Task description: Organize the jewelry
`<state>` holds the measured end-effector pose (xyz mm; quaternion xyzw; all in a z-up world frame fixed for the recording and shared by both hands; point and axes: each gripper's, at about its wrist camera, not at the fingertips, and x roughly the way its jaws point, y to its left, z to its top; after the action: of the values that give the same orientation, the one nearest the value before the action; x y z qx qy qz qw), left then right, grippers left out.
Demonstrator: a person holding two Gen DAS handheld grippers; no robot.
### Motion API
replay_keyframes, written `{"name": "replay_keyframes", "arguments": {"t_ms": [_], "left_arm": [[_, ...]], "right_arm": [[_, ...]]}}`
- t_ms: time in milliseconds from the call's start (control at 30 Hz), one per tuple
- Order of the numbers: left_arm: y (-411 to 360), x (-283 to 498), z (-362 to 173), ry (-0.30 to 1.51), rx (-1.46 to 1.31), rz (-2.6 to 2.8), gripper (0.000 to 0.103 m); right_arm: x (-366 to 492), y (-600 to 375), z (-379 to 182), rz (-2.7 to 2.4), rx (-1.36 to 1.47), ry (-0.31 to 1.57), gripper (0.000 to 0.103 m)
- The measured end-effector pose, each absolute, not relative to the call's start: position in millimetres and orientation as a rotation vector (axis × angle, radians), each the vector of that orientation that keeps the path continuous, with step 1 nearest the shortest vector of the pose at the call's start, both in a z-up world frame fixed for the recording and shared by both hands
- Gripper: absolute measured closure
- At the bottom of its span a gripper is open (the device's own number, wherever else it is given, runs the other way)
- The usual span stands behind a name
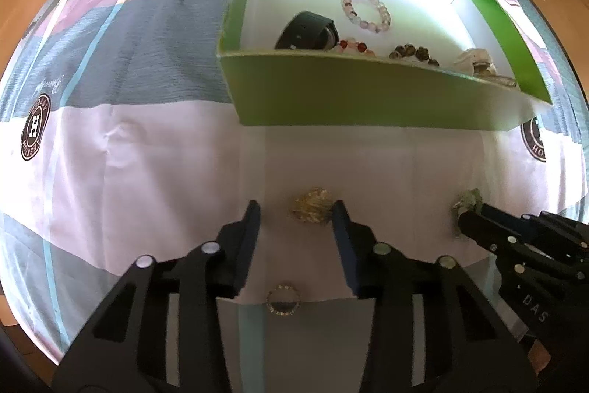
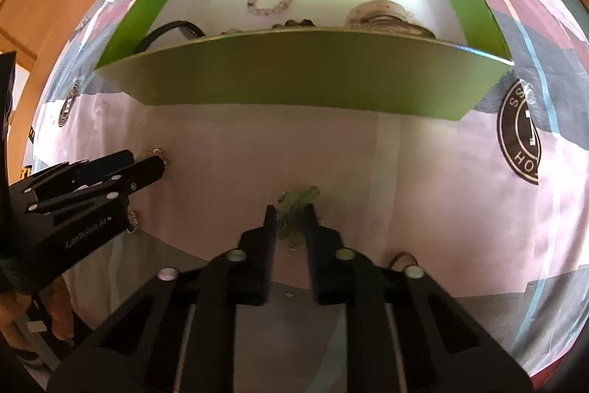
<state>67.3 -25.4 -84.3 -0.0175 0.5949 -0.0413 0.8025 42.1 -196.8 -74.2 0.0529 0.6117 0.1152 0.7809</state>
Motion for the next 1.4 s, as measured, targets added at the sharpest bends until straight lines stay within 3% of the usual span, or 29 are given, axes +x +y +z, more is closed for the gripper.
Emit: {"name": "replay_keyframes", "arguments": {"t_ms": [133, 333, 367, 433, 500, 700, 1133, 1200, 1333, 1400], "left_arm": [[-12.2, 71.2, -69.0, 1.257, -0.079, -0.102, 0.062], [-9.0, 71.5, -63.9, 1.255, -0.084, -0.1, 0.051], [-12.2, 70.5, -65.6, 1.262, -0.078, -0.103, 0.05], [-18.5, 68.2, -69.3, 1.271, -0.065, -0.109, 0.048], [-21.2, 65.1, -72.6, 1.275, -0.049, -0.112, 0.048], [-26.6, 66.8, -81.4, 1.286, -0.025, -0.104, 0.04], [-35.3, 71.4, -97.2, 1.305, 0.01, -0.088, 0.038], [-36.4, 70.0, -96.2, 1.299, 0.014, -0.084, 0.045], [-35.7, 67.0, -92.8, 1.291, 0.016, -0.091, 0.064], [-37.6, 67.4, -91.0, 1.286, 0.018, -0.088, 0.078]], "right_arm": [[40.4, -199.1, -61.4, 0.272, 0.121, 1.299, 0.093], [44.1, -212.2, -56.8, 0.233, 0.166, 1.301, 0.092], [44.4, -214.8, -58.8, 0.227, 0.172, 1.31, 0.09], [45.7, -216.6, -62.9, 0.212, 0.184, 1.327, 0.073], [46.4, -217.1, -65.9, 0.198, 0.192, 1.333, 0.066], [48.8, -215.9, -70.0, 0.187, 0.182, 1.339, 0.065], [45.3, -192.4, -78.0, 0.208, 0.091, 1.334, 0.068], [45.0, -191.7, -77.9, 0.212, 0.091, 1.333, 0.079], [43.9, -190.6, -77.7, 0.218, 0.093, 1.334, 0.084], [45.3, -188.4, -77.7, 0.224, 0.099, 1.335, 0.085]]}}
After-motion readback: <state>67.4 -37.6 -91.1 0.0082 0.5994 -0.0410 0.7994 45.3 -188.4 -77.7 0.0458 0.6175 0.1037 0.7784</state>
